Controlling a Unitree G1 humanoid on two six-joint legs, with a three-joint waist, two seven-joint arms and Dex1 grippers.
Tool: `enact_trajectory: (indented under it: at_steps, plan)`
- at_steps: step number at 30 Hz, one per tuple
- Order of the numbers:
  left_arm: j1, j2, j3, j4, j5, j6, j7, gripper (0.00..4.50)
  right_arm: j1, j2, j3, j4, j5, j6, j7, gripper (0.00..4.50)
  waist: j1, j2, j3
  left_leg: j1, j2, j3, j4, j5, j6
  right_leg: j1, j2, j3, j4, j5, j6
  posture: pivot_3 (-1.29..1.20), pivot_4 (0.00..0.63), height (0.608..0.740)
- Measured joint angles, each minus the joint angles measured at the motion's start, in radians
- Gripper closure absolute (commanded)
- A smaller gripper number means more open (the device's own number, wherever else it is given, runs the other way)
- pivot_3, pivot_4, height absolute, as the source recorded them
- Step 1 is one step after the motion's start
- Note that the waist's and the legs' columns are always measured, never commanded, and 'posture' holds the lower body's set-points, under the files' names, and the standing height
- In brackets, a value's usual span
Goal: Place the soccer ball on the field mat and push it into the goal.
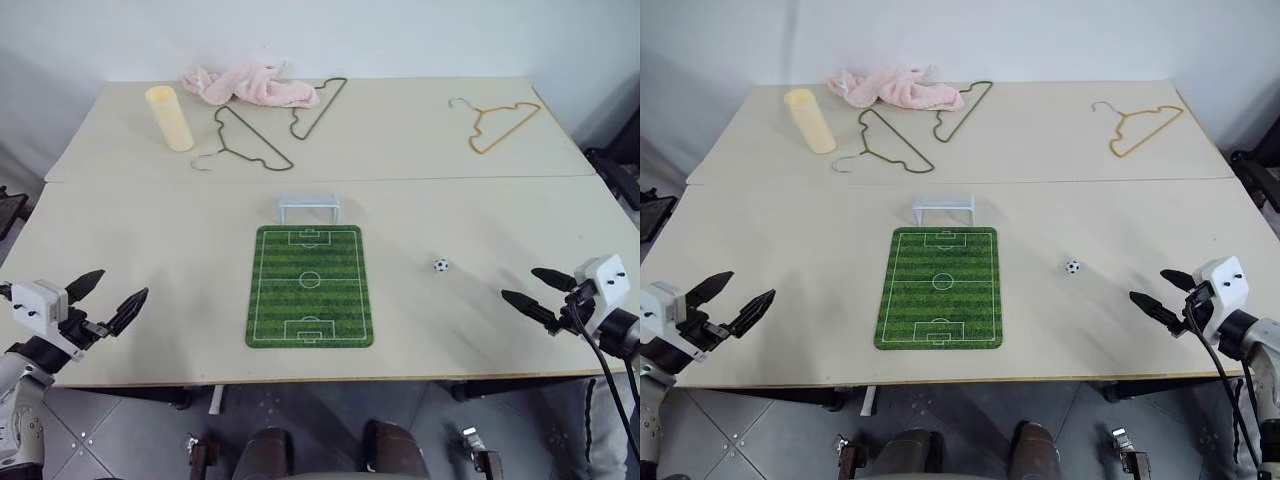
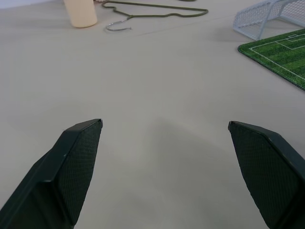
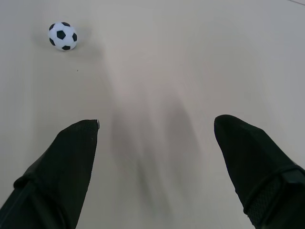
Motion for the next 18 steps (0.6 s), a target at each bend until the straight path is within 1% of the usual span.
enact_trajectory:
  at_steps: [7, 11, 13, 15, 18]
  plan:
    - [-0.037, 0.002, -0.012, 0.025, 0.003, 0.009, 0.006, 0.00, 0.028, 0.004, -0.003, -0.075, 0.002, 0.014, -0.037, 0.44, 0.002, 0.000, 0.000, 0.000, 0.000, 0.000, 0.000, 0.000, 0.000, 0.000, 0.000, 0.000, 0.000, 0.000, 0.000, 0.00, 0.150, 0.740]
    - [-0.041, 0.010, -0.011, 0.024, 0.001, 0.023, 0.003, 0.00, 0.007, 0.001, -0.022, -0.159, 0.028, 0.078, -0.068, 0.44, -0.003, 0.000, 0.000, 0.000, 0.001, 0.001, 0.000, 0.000, 0.000, -0.001, 0.001, 0.002, 0.000, 0.000, 0.000, 0.00, 0.150, 0.740]
    - [-0.051, 0.022, -0.015, 0.023, 0.003, 0.052, 0.008, 0.00, -0.041, -0.013, -0.005, -0.201, 0.040, 0.146, -0.067, 0.44, -0.003, 0.001, 0.001, 0.000, 0.001, 0.002, 0.001, 0.000, 0.000, -0.001, 0.001, 0.003, 0.001, 0.000, 0.000, 0.00, 0.150, 0.740]
    - [-0.078, 0.046, -0.037, 0.013, 0.014, 0.089, 0.012, 0.00, -0.133, -0.045, 0.053, -0.257, 0.051, 0.227, -0.051, 0.44, -0.003, 0.002, 0.003, 0.000, 0.001, 0.003, 0.002, 0.000, 0.000, -0.003, 0.001, 0.005, 0.003, 0.000, 0.000, 0.00, 0.150, 0.740]
    - [-0.122, 0.045, -0.070, -0.021, -0.007, 0.074, -0.056, 0.00, -0.275, -0.064, 0.174, -0.296, 0.043, 0.298, -0.003, 0.44, -0.001, 0.000, 0.003, 0.000, 0.002, 0.004, 0.001, 0.000, 0.000, -0.004, 0.002, 0.006, 0.004, 0.000, 0.000, 0.00, 0.150, 0.740]
